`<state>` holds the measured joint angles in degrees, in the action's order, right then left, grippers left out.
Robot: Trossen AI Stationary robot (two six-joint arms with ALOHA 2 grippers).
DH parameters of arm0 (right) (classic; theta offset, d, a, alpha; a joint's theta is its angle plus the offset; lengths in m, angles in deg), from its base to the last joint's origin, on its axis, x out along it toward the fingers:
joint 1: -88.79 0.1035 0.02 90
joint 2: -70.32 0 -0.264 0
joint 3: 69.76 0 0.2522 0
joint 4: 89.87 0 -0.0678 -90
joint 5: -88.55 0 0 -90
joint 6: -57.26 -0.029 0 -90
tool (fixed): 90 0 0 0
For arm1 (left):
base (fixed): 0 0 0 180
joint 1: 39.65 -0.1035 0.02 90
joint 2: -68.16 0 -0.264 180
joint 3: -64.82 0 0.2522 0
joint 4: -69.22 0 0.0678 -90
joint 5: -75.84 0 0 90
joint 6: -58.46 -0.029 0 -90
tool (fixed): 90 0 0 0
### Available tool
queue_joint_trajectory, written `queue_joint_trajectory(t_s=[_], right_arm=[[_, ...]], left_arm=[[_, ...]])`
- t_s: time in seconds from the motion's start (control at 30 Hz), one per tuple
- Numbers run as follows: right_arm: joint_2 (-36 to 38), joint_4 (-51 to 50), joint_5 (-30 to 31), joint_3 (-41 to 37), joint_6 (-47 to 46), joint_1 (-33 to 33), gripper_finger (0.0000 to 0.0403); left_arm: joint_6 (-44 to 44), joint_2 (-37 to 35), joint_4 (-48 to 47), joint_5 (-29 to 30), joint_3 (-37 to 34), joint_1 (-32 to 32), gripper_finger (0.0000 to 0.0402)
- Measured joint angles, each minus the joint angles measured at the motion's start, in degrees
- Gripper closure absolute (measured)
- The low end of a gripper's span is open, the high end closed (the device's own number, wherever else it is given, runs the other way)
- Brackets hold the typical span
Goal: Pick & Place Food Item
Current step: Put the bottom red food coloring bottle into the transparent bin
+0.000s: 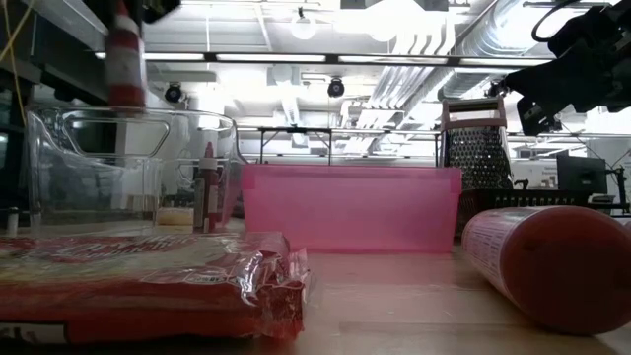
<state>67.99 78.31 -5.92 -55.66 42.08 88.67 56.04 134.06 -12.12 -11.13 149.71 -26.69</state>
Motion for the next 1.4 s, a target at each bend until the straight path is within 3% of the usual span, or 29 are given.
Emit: queue_joint_trajectory(t_s=[0.23, 0.67, 1.4], right_arm=[[0.01, 0.00, 0.00, -0.02, -0.01, 0.00, 0.0401], [0.00, 0.00, 0.01, -0.01, -0.01, 0.00, 0.0401], [0.02, 0.00, 0.00, 0.00, -0.02, 0.00, 0.0401]], left_arm=[[-8.19, 6.81, 4.53, -0.09, 0.00, -6.06, 0.0291], [-13.87, 17.33, 9.90, 0.01, 0.00, -13.17, 0.0291], [-15.73, 23.16, 11.47, -0.24, 0.00, -15.19, 0.0291]])
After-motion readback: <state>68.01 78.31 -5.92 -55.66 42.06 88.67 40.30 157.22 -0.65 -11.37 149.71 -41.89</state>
